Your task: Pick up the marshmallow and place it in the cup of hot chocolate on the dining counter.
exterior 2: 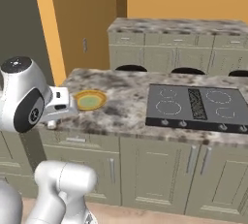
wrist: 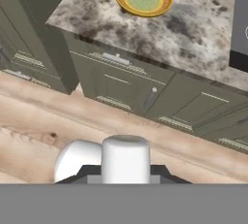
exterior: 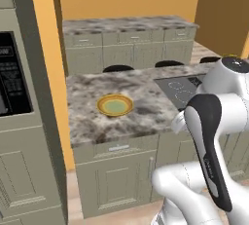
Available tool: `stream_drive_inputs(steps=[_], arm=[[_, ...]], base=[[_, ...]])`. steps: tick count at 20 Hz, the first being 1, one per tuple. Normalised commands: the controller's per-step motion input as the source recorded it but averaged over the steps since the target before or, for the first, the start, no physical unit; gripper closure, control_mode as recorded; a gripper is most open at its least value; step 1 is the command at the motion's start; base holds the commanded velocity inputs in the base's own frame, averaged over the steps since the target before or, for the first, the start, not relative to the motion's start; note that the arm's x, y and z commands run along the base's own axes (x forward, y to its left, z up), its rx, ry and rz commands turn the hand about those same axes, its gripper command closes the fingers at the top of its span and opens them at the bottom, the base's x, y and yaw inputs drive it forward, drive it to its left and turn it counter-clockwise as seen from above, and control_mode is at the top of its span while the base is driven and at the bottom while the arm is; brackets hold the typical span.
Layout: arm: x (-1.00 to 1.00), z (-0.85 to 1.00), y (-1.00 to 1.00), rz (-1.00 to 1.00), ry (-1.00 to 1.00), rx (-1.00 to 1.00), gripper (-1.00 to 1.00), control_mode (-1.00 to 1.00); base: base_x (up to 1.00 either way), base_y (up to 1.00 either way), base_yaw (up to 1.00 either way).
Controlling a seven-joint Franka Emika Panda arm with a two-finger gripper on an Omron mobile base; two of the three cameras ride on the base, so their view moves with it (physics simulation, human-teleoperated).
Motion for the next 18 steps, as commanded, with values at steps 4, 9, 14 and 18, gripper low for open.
stream_drive_inputs(steps=[4,9,14,18], arm=[[0.0,0.0,0.0,0.0,0.0,0.0,1.0,1.0],[0.0,0.0,0.0,0.0,0.0,0.0,1.0,1.0],[0.0,0.0,0.0,0.0,0.0,0.0,1.0,1.0],[0.0,0.0,0.0,0.0,0.0,0.0,1.0,1.0]], base=[[-0.28,-0.94,0.0],[0.0,-1.0,-0.01],[0.0,-1.0,-0.06],[0.0,-1.0,-0.07]])
